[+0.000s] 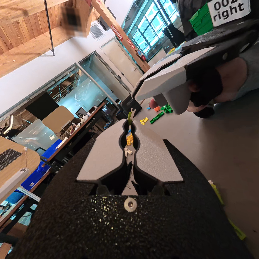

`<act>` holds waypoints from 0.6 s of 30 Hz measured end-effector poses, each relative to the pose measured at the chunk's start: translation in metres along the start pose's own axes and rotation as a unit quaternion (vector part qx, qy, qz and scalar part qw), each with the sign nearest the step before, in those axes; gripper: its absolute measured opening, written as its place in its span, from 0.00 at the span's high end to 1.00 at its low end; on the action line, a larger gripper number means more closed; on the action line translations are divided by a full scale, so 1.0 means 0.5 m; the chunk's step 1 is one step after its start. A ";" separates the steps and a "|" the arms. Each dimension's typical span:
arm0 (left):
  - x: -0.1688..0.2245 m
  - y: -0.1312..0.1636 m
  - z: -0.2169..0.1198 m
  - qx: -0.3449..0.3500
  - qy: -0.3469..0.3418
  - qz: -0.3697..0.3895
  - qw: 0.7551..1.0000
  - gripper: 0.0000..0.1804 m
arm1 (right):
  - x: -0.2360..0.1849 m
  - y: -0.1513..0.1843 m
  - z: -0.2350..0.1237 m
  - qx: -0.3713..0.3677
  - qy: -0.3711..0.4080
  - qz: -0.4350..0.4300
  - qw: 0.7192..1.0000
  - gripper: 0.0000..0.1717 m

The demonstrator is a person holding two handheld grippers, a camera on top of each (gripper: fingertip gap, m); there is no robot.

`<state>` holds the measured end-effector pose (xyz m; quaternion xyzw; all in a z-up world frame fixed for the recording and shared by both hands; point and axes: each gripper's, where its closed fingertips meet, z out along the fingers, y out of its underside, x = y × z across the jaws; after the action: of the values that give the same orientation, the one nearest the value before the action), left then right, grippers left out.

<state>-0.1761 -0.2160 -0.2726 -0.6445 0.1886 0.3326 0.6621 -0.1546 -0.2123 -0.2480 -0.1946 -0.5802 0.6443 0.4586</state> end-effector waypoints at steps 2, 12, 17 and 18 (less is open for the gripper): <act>-0.001 -0.005 -0.001 0.006 -0.002 0.004 1.000 0.98 | -0.003 0.001 0.001 -0.002 -0.001 -0.004 1.000 0.97; 0.011 -0.029 -0.004 0.039 0.007 0.027 0.999 0.99 | -0.017 0.002 0.002 -0.003 -0.010 -0.033 0.999 0.98; 0.012 -0.034 -0.003 0.045 0.005 0.031 0.999 0.98 | -0.021 0.000 0.000 0.000 -0.019 -0.022 1.000 0.99; 0.012 -0.035 -0.003 0.046 0.004 0.032 0.998 0.98 | -0.022 -0.001 0.000 0.001 -0.021 -0.018 1.000 0.99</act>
<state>-0.1596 -0.2156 -0.2639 -0.6081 0.2271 0.3422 0.6793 -0.1489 -0.2213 -0.2508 -0.1697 -0.5924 0.6406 0.4581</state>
